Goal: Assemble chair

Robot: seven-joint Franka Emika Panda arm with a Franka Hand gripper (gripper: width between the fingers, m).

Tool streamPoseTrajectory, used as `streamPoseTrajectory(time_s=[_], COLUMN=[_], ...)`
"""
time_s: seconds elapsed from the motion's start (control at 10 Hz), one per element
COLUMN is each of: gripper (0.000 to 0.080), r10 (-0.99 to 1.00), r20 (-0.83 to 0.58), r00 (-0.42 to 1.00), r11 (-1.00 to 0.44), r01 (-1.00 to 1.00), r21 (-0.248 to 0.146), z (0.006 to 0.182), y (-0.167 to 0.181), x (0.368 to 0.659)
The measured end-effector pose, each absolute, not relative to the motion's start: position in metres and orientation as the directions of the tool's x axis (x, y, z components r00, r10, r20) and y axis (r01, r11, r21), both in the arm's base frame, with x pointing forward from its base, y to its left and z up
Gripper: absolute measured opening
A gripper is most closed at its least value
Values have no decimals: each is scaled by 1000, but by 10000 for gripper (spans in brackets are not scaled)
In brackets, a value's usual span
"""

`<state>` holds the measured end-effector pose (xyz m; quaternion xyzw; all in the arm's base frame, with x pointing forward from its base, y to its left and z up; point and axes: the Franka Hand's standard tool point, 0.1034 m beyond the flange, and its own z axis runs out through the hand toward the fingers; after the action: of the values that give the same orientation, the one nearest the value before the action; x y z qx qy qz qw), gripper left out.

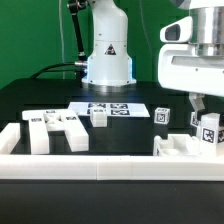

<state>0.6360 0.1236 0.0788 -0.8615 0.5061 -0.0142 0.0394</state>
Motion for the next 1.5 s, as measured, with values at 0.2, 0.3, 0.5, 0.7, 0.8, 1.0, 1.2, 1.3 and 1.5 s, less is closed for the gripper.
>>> streamPoseTrajectory(time_s=[0.2, 0.3, 0.5, 0.7, 0.8, 1.0, 1.2, 1.3, 1.5], gripper=[290, 290, 290, 303, 303, 521, 644, 644, 649], r10=[-931, -947, -982, -983, -978, -946, -860, -825, -737], r20=[-33, -40, -56, -53, -51, -41, -23, -16, -2], r00=[363, 318, 180, 177, 202, 322, 510, 565, 676], r11=[-359, -314, -176, -173, -198, -317, -506, -562, -672], r01=[-930, -946, -981, -982, -977, -944, -858, -822, -734], r21=[-82, -81, -78, -81, -81, -87, -94, -96, -97], z=[79, 79, 79, 79, 79, 79, 80, 80, 80], y=[123, 123, 124, 124, 125, 128, 129, 129, 128], x=[636, 636, 636, 637, 636, 636, 636, 636, 636])
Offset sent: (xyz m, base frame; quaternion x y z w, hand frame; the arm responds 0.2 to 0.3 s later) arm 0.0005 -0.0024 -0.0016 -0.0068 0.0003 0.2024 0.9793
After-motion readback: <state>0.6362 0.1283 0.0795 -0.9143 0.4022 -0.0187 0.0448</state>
